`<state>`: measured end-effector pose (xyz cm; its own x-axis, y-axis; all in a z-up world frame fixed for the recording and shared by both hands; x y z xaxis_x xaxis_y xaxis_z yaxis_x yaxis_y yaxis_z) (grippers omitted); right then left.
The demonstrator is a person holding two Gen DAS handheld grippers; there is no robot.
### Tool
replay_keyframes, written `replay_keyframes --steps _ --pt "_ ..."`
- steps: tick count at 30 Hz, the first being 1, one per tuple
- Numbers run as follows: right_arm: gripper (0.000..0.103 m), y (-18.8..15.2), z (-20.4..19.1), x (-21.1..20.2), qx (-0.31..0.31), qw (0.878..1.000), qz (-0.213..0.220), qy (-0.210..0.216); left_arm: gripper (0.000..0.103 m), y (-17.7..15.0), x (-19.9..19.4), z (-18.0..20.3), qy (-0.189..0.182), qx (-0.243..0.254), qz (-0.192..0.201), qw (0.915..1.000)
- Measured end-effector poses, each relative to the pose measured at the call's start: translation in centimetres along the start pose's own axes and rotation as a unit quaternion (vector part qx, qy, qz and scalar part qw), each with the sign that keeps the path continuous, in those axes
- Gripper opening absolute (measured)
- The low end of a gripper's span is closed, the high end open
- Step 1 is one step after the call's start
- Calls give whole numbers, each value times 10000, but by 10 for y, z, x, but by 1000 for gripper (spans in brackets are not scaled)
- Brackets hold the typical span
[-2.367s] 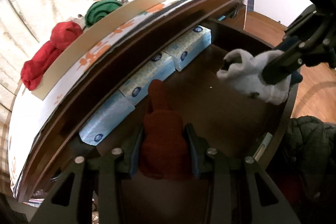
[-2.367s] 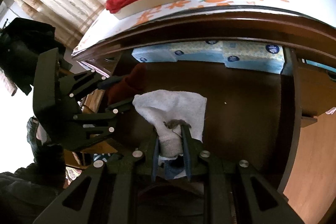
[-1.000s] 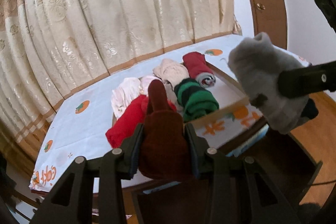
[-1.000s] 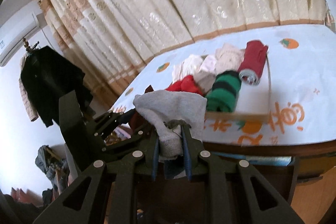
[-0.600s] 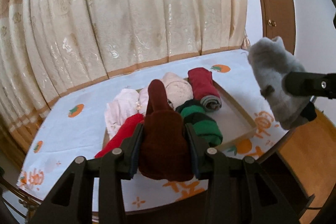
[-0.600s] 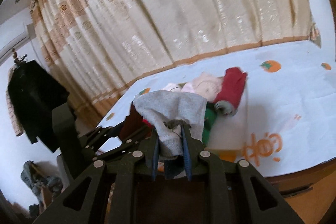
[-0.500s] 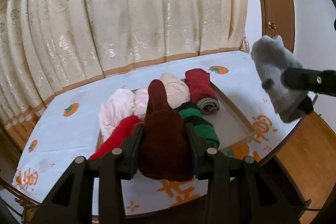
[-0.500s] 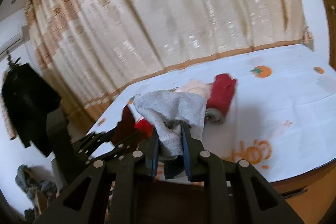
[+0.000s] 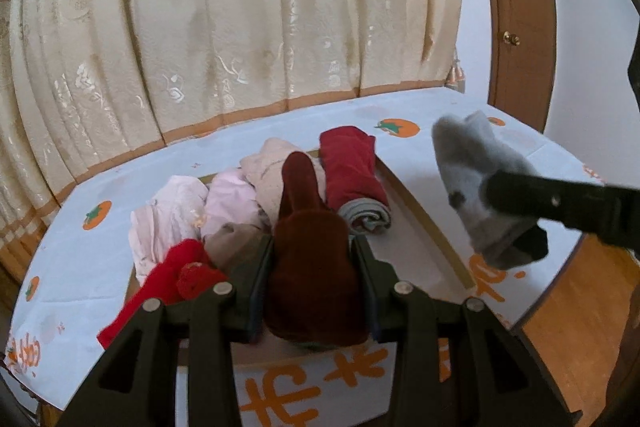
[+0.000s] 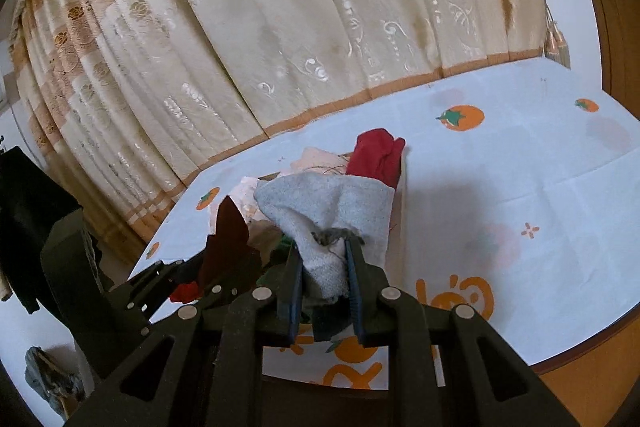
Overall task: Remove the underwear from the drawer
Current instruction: 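Lower the white underwear into the tray beside the red underwear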
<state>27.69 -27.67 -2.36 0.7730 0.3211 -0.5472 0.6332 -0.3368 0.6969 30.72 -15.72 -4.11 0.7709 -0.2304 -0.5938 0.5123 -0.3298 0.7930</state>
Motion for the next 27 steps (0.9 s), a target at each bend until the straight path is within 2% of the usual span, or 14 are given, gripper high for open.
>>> replay_keyframes --steps 6,10,16,27 --pt "22 0 2 14 -38 9999 -18 -135 38 6 10 -20 465 46 48 9989" --pt "22 -4 0 27 -92 9997 -108 -189 38 3 18 -36 575 -72 -47 9983" --pt "22 -13 2 50 -90 9991 -266 -320 38 -3 28 -49 665 -140 -154 9976" --pt "22 -23 3 72 -98 9977 -503 -438 38 -3 36 -48 610 -110 -167 9979"
Point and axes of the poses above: each gripper's, at about its wrist camera, not at the fingertips, and x roughly the way its jaws point, z to its right, y to its top, the point moved 9 cm from there along x, roughly the way its jaws point, and after that the axes turned 2 degrees about -z, right-handed, at the moved point
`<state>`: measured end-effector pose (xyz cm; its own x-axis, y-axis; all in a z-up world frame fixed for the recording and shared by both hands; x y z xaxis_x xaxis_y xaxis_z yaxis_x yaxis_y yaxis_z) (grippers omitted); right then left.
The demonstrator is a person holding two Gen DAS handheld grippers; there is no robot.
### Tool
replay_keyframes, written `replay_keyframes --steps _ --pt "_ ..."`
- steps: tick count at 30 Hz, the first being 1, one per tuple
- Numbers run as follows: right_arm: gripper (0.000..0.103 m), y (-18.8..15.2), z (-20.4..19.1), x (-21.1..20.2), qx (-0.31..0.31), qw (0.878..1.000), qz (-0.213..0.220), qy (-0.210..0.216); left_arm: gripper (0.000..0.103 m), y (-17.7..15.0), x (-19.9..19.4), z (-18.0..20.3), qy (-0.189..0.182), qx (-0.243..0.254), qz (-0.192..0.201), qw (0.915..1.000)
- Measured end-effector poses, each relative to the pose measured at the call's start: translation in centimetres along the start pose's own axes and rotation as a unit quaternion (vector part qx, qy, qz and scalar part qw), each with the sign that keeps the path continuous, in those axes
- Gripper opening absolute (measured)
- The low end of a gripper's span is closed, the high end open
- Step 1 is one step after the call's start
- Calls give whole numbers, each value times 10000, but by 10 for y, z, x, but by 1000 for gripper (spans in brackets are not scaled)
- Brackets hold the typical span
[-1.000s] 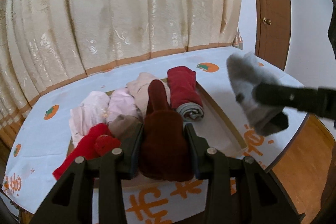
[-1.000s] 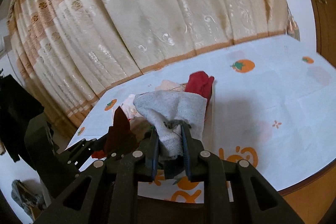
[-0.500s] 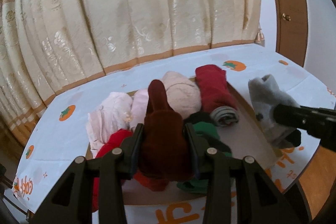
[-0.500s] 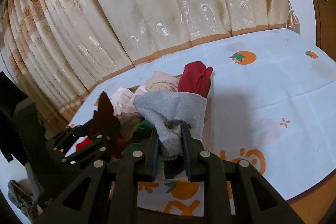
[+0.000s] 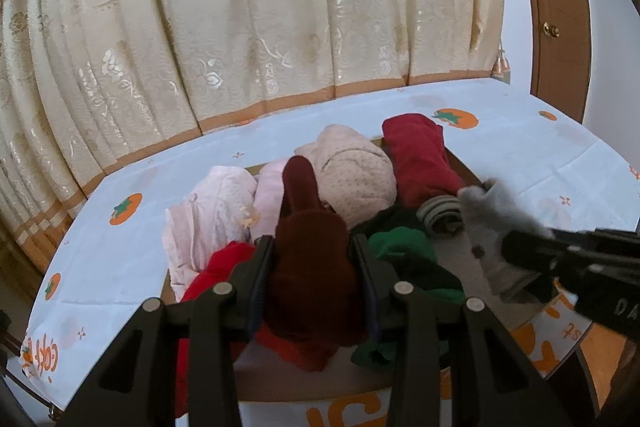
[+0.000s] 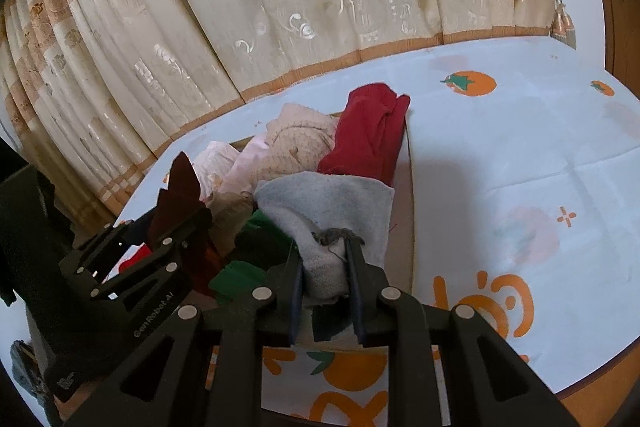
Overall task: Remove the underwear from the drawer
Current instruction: 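Lower the white underwear into the tray beside the red underwear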
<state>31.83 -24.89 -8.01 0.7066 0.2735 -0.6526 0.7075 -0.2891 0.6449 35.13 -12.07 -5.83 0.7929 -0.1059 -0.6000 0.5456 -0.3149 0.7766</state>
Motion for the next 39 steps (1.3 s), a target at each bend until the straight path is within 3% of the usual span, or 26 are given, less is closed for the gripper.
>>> replay_keyframes --steps 13,21,39 --pt "22 -6 9 23 54 9997 -185 -114 38 3 13 34 -144 260 -29 9996" --pt "22 -12 13 44 121 9993 -341 -74 38 4 17 35 -162 234 -62 9996" --pt "23 -11 12 45 -14 9994 -320 -124 38 3 21 37 -137 303 -37 9994"
Point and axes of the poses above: each gripper's, at about its wrist camera, not at the fingertips, and x roughly the way its jaws point, z to its right, y to its top, the point moved 9 cm from there along x, roughly the way its jaws point, and after that the axes turned 2 degrees about -z, right-handed, at the moved point
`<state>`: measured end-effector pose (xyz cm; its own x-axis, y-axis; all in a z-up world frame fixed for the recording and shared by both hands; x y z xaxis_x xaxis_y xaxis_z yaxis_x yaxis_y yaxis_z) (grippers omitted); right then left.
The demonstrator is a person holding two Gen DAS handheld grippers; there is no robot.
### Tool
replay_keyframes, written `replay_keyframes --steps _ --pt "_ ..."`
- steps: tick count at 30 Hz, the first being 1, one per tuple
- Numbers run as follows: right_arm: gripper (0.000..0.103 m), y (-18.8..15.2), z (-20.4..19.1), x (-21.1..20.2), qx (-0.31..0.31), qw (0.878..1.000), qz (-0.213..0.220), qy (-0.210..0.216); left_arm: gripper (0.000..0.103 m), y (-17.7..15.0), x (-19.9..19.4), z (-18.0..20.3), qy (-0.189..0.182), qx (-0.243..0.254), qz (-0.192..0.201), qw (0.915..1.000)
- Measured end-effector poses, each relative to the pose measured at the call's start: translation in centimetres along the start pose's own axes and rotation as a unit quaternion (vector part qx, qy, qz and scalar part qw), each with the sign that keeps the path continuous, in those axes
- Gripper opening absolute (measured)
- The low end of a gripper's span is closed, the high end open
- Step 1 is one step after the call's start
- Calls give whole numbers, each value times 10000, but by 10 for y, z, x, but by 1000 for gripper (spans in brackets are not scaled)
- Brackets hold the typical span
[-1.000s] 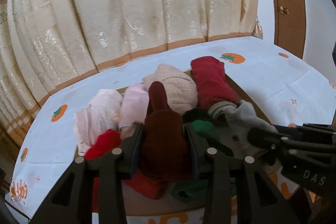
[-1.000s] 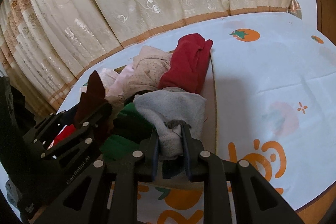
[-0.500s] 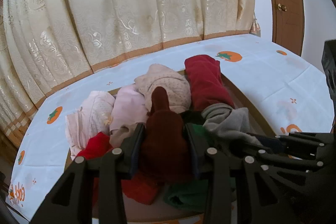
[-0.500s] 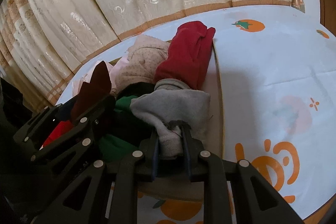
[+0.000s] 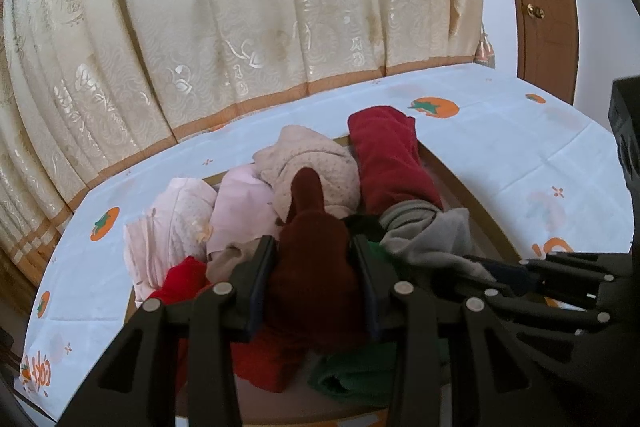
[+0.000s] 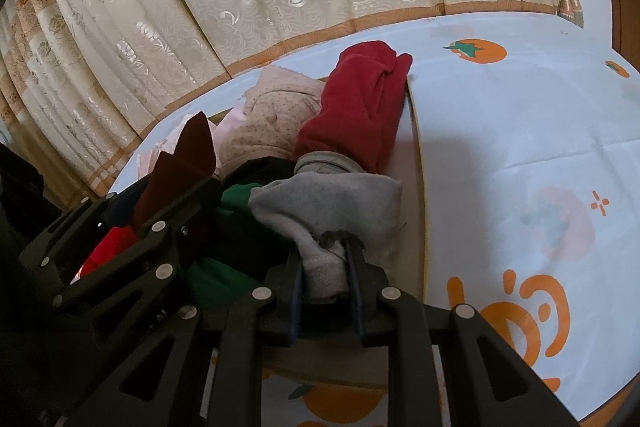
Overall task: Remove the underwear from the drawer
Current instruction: 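Lower the white underwear into the tray beside the red underwear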
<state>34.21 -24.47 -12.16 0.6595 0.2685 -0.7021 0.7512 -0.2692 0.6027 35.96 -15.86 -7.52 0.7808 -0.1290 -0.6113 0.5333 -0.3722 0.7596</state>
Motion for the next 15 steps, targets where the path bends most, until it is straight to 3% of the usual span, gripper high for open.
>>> replay_keyframes --steps 11,15 --pt "23 0 0 -3 12 10000 -28 40 38 2 3 6 -76 -30 -49 10000" --pt "23 4 3 -18 107 9997 134 192 34 13 -12 16 -138 150 157 9997"
Point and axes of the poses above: each gripper's, at about its wrist camera, not at the fingertips, and x roughly the way its jaws point, z to its right, y to its top, the point moved 9 cm from there along x, roughly the way its jaws point, and after that the axes turned 2 degrees about -z, right-handed, at the moved point
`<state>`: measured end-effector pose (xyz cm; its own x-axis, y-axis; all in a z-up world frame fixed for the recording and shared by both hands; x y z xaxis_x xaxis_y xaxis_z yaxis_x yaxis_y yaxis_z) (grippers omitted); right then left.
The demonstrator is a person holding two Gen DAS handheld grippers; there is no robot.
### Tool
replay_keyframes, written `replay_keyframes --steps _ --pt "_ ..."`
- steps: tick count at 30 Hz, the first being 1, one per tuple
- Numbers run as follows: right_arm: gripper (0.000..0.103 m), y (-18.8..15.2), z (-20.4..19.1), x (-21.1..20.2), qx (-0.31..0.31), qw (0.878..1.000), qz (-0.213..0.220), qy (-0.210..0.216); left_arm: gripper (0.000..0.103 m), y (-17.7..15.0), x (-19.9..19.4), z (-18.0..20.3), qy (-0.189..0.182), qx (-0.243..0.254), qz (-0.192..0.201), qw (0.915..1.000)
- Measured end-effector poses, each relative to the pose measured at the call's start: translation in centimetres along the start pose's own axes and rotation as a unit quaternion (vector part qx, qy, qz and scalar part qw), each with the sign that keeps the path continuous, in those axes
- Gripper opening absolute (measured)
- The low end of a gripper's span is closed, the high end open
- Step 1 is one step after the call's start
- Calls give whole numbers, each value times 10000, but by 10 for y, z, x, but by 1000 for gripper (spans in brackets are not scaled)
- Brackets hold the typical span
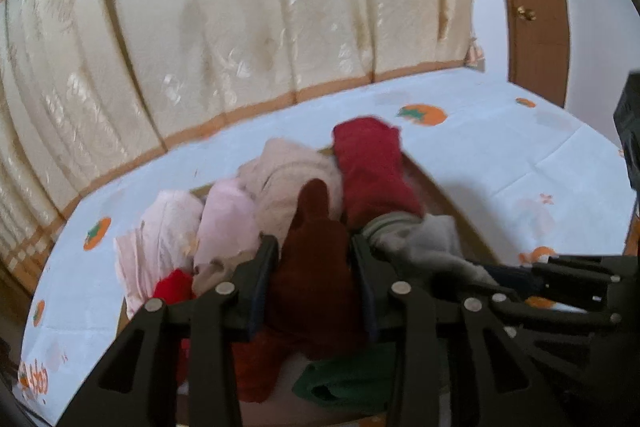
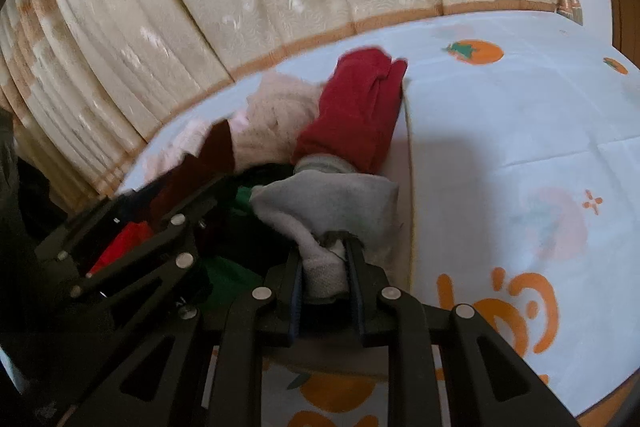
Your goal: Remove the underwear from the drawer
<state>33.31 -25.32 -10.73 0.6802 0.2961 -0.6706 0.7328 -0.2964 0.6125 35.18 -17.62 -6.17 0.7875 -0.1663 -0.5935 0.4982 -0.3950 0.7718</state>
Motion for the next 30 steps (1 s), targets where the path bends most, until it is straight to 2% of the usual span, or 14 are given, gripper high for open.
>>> replay_keyframes --steps 3,5,7,13,17,18,21,22,23,26,28,30 --pt "23 6 -2 -10 3 9999 68 105 33 4 0 -1 69 39 -71 9999" --pt "23 7 -3 -9 140 9991 -58 399 33 4 6 -5 98 -30 -135 9999" --pt "23 4 -2 -2 240 9985 -186 464 33 2 13 -9 147 -92 -223 9996" --pt "24 -2 -1 8 359 9980 -253 459 33 2 31 -5 33 -108 -272 9996" --pt "25 0 8 4 628 9962 -295 532 33 3 34 7 -292 -137 -334 9989" --pt "25 0 11 2 674 9958 -315 542 36 5 34 9 -307 -107 -330 9989" --pt "26 3 13 -6 609 9966 -257 494 66 2 42 8 -187 -57 -549 9983" --pt "27 3 15 -9 611 9969 -221 449 71 -1 46 6 -133 -61 -664 9977" --pt "31 4 15 -12 638 9966 -183 479 71 -3 46 3 -100 -69 -731 9973" --pt "36 7 14 -18 631 9959 -36 646 76 -3 34 -7 -115 -91 -611 9980" --pt "36 9 8 -21 538 9962 41 680 92 2 19 -19 -54 -133 -449 9989" --pt "36 12 2 -26 492 9961 117 728 100 9 -3 -38 70 -154 -179 9997"
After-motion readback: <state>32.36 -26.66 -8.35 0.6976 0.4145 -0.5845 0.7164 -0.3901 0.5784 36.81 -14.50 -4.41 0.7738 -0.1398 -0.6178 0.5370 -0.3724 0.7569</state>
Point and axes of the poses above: each gripper's, at about its wrist camera, not at the fingertips, and x roughly the way its jaws point, z to its right, y to its top, the point moved 9 cm from there along x, roughly the way its jaws point, and after that the axes turned 2 degrees about -z, right-handed, at the moved point
